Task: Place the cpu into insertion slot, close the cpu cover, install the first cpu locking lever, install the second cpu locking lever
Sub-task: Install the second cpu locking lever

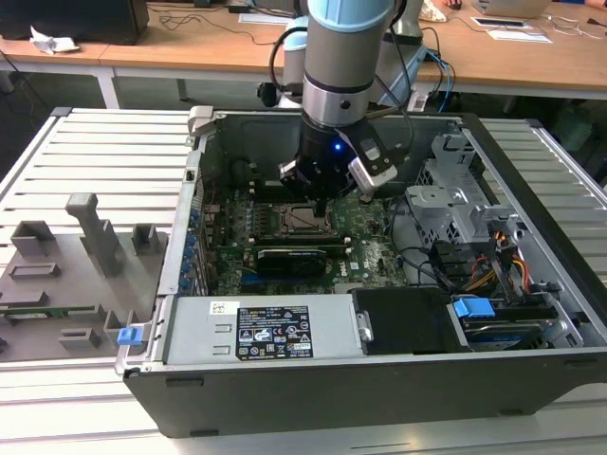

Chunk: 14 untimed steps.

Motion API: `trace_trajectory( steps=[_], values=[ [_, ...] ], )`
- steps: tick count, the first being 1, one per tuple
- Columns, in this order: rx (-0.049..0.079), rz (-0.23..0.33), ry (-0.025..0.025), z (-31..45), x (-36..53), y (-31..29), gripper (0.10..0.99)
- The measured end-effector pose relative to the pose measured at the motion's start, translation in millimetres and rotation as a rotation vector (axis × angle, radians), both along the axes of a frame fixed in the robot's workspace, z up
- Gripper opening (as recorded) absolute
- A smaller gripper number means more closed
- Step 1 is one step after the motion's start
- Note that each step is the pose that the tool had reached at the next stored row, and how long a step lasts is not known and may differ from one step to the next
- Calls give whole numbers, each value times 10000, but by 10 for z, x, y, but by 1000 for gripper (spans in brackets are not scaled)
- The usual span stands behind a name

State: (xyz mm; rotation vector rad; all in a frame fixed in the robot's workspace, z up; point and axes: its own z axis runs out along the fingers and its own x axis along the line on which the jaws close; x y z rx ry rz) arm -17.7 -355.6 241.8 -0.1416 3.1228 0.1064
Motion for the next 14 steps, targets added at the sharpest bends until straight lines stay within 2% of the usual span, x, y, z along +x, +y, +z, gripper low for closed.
trace_trajectory(
  steps=[4, 6, 11, 14],
  values=[
    [-3, -1, 6, -20, -1, -11, 106],
    [-2, -1, 6, -32, -4, -52, 106],
    [-2, -2, 5, -43, -29, -113, 106],
    [2, -1, 5, -53, -156, -141, 106]
  ],
)
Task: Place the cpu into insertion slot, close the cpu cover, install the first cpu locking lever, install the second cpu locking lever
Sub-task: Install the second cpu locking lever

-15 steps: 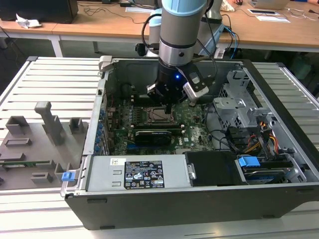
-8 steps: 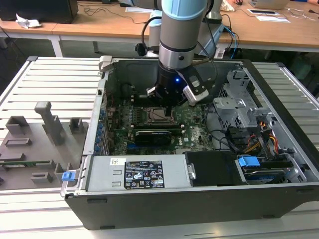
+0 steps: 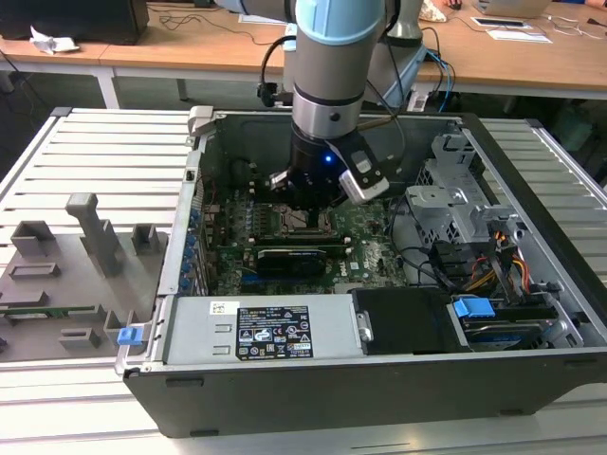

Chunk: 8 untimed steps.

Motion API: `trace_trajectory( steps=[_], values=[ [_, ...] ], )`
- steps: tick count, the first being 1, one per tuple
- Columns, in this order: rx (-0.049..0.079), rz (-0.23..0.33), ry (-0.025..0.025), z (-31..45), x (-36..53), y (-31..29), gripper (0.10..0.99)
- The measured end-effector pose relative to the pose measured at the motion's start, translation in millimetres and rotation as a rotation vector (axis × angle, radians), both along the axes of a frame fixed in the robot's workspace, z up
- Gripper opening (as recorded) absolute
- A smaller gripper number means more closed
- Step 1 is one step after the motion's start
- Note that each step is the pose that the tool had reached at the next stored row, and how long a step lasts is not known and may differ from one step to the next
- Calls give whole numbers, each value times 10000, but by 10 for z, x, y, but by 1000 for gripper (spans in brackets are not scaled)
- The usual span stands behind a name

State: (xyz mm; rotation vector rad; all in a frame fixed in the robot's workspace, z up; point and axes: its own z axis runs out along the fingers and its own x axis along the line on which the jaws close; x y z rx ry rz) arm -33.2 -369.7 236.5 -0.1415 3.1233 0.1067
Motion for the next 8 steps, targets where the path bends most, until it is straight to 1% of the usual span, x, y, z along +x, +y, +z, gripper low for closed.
trace_trajectory(
  steps=[1, 2, 4, 5, 8],
  values=[
    [1, 2, 1, -2, -59, -1, 106],
    [4, 1, 1, -4, -98, -1, 106],
    [18, -1, 0, -10, -155, -1, 106],
    [27, 0, -1, -22, -173, 0, 106],
    [44, 2, 2, -68, -191, -3, 106]
  ],
)
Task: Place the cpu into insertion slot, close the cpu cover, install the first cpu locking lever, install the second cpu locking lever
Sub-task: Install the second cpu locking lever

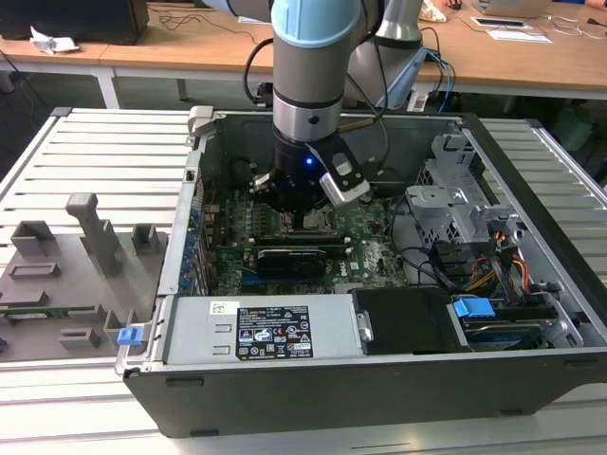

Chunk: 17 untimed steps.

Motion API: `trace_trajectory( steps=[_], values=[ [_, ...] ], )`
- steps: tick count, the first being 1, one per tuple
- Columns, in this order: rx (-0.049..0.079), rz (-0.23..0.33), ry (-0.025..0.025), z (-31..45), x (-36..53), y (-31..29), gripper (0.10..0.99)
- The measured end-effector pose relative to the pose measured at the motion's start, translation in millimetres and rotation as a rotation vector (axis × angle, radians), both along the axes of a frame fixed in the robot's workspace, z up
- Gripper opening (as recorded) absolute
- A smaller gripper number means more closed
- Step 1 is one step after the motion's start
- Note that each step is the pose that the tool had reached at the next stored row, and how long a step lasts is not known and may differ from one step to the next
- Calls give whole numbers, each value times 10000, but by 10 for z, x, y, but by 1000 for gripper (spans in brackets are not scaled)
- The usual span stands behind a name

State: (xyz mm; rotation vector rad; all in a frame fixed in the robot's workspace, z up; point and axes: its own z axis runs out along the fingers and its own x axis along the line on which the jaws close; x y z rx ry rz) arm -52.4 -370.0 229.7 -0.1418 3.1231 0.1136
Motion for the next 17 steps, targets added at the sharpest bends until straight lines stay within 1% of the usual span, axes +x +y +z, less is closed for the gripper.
trace_trajectory(
  steps=[1, 2, 3, 4, 5, 10, 14, 17],
  values=[
    [62, 1, 1, -2, -7, -9, 106],
    [170, 1, 0, -2, -11, -17, 106],
    [345, 0, -1, -3, -14, -26, 106],
    [474, 0, -1, -3, -19, -37, 106],
    [543, 0, -1, -3, -27, -55, 106],
    [616, -1, 0, -4, -67, -130, 106],
    [684, 0, 0, -11, -107, -143, 106],
    [767, 6, 0, -64, -122, -147, 106]
  ],
)
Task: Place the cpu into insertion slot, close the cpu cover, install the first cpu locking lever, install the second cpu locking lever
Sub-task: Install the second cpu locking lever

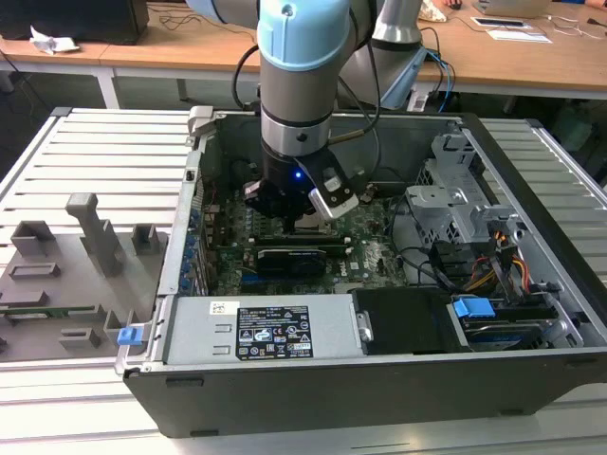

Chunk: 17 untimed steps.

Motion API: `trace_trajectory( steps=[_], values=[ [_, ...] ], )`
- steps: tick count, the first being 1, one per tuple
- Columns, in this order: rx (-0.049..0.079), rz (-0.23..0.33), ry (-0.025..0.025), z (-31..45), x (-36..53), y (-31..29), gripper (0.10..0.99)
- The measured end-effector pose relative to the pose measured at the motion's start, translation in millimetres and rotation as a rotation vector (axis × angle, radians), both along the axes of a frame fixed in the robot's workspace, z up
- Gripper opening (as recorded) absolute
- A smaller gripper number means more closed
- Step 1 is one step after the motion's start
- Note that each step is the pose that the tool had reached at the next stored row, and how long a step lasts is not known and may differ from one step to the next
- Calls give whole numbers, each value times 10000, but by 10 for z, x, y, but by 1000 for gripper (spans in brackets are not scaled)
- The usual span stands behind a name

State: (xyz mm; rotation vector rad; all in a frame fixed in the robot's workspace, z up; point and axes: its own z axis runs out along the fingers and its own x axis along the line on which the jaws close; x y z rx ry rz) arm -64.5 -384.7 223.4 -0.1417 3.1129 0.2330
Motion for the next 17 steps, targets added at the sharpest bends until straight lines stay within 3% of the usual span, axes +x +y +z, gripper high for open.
trace_trajectory(
  steps=[7, 8, 17],
  values=[
    [169, 7, 0, -43, -69, -43, 106],
    [242, 11, 0, -49, -94, -45, 106],
    [418, 13, -1, -126, -102, -47, 106]
  ],
)
